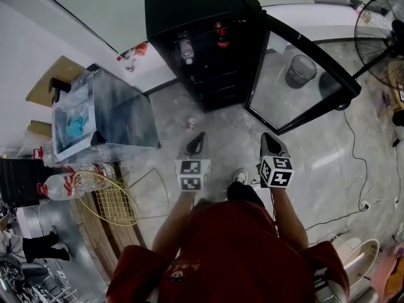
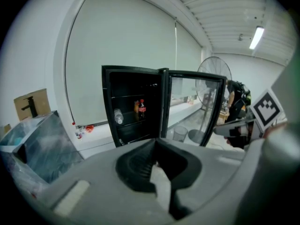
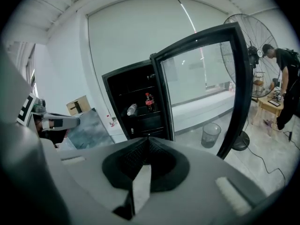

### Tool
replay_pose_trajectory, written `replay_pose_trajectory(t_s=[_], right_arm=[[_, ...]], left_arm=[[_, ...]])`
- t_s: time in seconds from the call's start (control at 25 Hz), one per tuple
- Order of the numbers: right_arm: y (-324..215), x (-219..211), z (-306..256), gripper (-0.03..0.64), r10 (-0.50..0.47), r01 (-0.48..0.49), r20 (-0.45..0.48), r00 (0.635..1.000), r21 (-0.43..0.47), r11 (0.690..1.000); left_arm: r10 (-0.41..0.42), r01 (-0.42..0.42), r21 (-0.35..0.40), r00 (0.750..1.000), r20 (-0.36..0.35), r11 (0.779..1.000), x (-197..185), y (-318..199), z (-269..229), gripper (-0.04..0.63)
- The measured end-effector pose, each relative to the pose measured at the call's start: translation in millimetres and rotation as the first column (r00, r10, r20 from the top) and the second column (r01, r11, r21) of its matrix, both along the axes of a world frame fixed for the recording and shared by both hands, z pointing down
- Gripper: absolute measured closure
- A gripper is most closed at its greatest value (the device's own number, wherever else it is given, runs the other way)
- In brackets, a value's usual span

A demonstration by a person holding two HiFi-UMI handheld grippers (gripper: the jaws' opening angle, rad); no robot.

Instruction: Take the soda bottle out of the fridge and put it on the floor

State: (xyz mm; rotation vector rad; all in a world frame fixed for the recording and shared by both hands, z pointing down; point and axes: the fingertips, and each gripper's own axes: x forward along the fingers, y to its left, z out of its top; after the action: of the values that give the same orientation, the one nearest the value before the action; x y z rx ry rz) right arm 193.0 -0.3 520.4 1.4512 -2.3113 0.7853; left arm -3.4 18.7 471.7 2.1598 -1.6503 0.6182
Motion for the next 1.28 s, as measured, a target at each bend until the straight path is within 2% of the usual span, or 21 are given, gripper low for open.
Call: replay_pose_trajectory(t_s=[0.24, 0.44, 0.52, 0.8, 0.92, 1.28], right_arm=[[-34, 18, 2, 0.615, -0.018, 0.018, 0.009, 1.0, 0.006, 1.0], [-58, 19, 9, 0.615, -0.02, 0.02, 0.021, 1.0, -0.007, 1.0], [-66, 13, 11, 0.615, -0.033, 0.033, 0.016, 0.999, -0.007, 0.999], [-98, -23, 10, 0.615, -0.078, 0.078, -0.015, 0.997, 0.001, 0.997], [-119, -39, 5, 0.615, -0.086, 0.086, -0.032, 0.996, 0.003, 0.996], [-199, -110, -13, 0.615, -0.112, 0.114, -0.076, 0.991, 0.024, 0.993]], left_arm=[[-0.036, 0.036, 0.006, 0.999, 0.011, 0.999, 14, -27, -4, 0.595], [-0.069, 0.069, 0.003, 0.997, 0.03, 0.998, 6, -44, 3, 0.595], [-0.078, 0.078, 0.006, 0.997, 0.018, 0.997, 2, -51, 3, 0.595], [-0.084, 0.084, -0.007, 0.996, -0.012, 0.996, -20, -85, 14, 0.595], [-0.072, 0.072, 0.013, 0.997, -0.033, 0.997, -32, -112, 9, 0.595], [-0.061, 0.061, 0.016, 0.997, -0.052, 0.998, -100, -184, 7, 0.595]])
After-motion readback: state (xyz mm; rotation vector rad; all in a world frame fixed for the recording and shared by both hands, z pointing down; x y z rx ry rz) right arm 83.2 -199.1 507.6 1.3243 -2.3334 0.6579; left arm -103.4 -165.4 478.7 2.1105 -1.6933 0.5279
